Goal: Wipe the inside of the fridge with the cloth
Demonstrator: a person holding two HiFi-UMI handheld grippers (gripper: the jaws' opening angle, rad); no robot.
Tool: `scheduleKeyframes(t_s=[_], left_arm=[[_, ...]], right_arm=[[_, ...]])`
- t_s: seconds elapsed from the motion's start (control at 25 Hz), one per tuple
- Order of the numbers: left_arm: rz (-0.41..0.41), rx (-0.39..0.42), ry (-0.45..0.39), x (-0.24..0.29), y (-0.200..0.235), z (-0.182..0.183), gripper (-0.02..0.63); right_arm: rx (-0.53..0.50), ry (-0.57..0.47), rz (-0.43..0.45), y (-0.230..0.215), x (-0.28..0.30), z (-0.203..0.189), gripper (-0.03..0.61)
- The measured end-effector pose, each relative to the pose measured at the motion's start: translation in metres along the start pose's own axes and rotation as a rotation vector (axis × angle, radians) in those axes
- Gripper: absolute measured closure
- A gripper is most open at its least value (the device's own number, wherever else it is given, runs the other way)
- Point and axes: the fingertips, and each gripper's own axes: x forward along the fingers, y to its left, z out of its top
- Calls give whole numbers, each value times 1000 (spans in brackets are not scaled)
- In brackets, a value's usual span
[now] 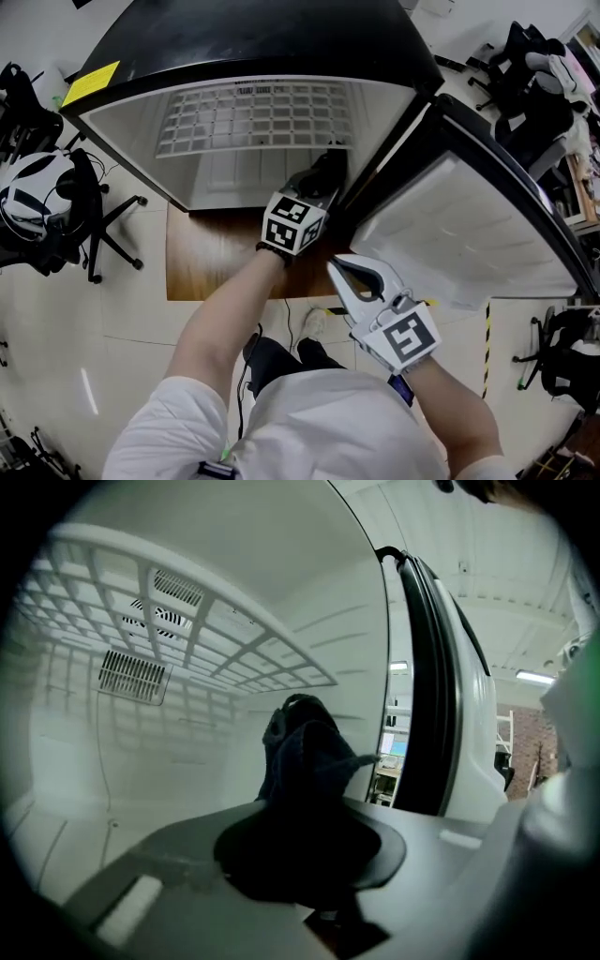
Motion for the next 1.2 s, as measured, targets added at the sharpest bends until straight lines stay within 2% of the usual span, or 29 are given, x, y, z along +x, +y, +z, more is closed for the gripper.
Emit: scheduleKeyframes(t_s=[0.84, 1.2], left_arm=[[-37, -5, 8, -26, -26, -3, 548], [-68, -1, -13, -49, -34, 12, 546]], right_arm=[[-12, -9, -28, 5, -13, 10, 577], [3, 11, -65, -7, -17, 12, 577]])
